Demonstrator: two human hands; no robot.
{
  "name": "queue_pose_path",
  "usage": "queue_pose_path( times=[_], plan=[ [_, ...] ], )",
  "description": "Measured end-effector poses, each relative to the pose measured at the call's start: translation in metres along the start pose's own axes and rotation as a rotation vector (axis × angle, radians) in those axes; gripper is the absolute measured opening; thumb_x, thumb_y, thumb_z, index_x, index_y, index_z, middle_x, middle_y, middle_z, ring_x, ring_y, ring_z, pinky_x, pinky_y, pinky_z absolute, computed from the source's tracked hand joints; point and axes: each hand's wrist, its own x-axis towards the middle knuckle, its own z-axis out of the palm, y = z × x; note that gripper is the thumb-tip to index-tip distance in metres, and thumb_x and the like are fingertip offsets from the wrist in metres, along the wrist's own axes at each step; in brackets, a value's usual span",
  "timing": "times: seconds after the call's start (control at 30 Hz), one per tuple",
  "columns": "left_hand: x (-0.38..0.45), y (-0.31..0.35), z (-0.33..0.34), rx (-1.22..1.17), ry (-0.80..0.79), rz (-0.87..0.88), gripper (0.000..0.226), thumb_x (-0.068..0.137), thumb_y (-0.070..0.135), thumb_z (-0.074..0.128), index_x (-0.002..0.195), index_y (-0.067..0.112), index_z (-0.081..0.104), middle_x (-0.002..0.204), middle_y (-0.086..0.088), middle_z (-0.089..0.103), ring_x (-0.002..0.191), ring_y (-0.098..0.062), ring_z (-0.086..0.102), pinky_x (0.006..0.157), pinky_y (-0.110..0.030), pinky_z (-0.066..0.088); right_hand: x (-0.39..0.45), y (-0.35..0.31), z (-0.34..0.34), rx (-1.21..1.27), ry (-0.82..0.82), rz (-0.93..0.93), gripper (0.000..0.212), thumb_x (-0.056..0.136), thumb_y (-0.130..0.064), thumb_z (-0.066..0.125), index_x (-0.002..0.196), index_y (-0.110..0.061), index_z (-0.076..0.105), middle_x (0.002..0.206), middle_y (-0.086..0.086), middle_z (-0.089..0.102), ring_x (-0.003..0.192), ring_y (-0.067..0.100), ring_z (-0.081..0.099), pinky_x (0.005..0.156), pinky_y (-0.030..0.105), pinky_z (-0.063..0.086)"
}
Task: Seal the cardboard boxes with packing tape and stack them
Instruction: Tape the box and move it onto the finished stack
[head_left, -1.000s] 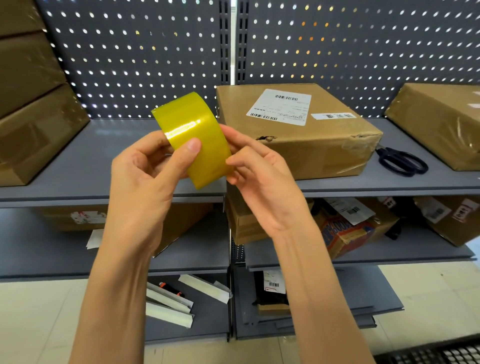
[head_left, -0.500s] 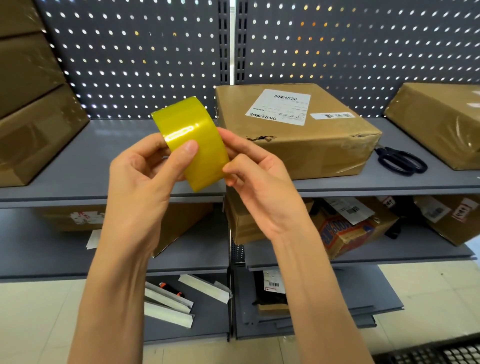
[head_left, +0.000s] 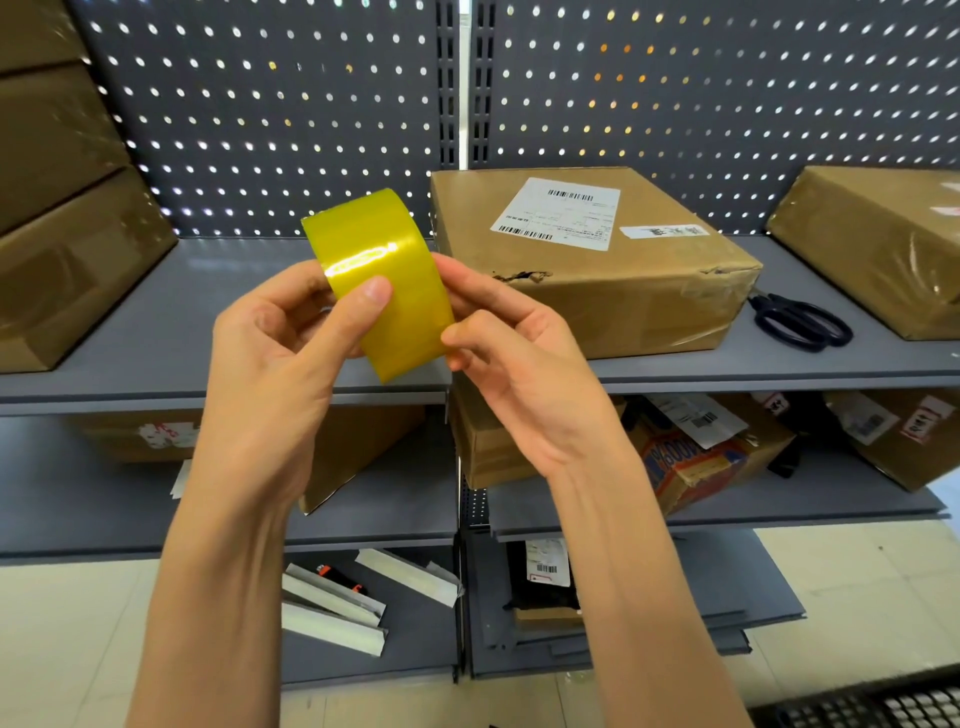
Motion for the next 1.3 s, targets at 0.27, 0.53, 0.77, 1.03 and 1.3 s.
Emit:
queue_pose_path(
  times=[0.27, 0.53, 0.77, 1.03, 1.3],
  plan=[
    [0.0033, -0.002, -0.0034, -0.027, -0.023, 0.004, 0.015, 0.078, 0.034, 0.066, 0.09, 0.03, 0.075, 0.095, 0.008, 0.073, 0.091, -0.009, 0.066, 0.078, -0.024, 0.053, 0.0016, 0.0005, 0.0017, 0.024, -0.028, 0.002, 0.047, 0.085, 0.019, 0.044, 0.107, -0.016, 0.065, 0.094, -0.006, 0.07, 0.077, -0.001, 0.058, 0.064, 0.014, 0.044],
    [0.0029, -0.0021, -0.0014, 0.003, -0.008, -0.003, 0.018, 0.077, 0.035, 0.067, 0.093, 0.027, 0.072, 0.092, 0.01, 0.073, 0.088, -0.008, 0.065, 0.078, -0.025, 0.053, 0.0021, -0.0007, 0.0033, 0.031, 0.033, 0.015, 0.04, 0.087, 0.013, 0.046, 0.102, -0.017, 0.067, 0.085, -0.011, 0.07, 0.072, -0.002, 0.058, 0.059, 0.012, 0.042],
    [0.0011, 0.0002, 0.0011, 0.014, 0.008, -0.012, 0.01, 0.083, 0.027, 0.066, 0.092, 0.026, 0.07, 0.087, 0.011, 0.073, 0.085, -0.006, 0.065, 0.074, -0.022, 0.053, 0.0, -0.0012, 0.0019, -0.063, 0.033, 0.004, 0.04, 0.086, 0.013, 0.05, 0.101, -0.02, 0.068, 0.089, -0.009, 0.071, 0.075, -0.001, 0.061, 0.062, 0.014, 0.048],
    [-0.0009, 0.0055, 0.001, 0.059, 0.002, 0.01, 0.018, 0.08, 0.026, 0.063, 0.096, 0.02, 0.067, 0.083, 0.012, 0.072, 0.08, -0.002, 0.063, 0.07, -0.016, 0.049, -0.0001, -0.001, 0.0012, -0.056, 0.045, 0.034, 0.038, 0.085, 0.013, 0.052, 0.095, -0.019, 0.07, 0.084, -0.008, 0.072, 0.072, 0.002, 0.063, 0.06, 0.015, 0.051],
    [0.0008, 0.0014, -0.0044, 0.035, -0.004, 0.009, 0.012, 0.081, 0.032, 0.071, 0.092, 0.027, 0.073, 0.091, 0.01, 0.073, 0.088, -0.007, 0.065, 0.075, -0.021, 0.052, -0.0008, -0.0003, 0.0006, -0.02, -0.009, 0.025, 0.041, 0.086, 0.016, 0.049, 0.101, -0.018, 0.068, 0.09, -0.007, 0.071, 0.074, 0.001, 0.064, 0.062, 0.014, 0.051]
  ],
)
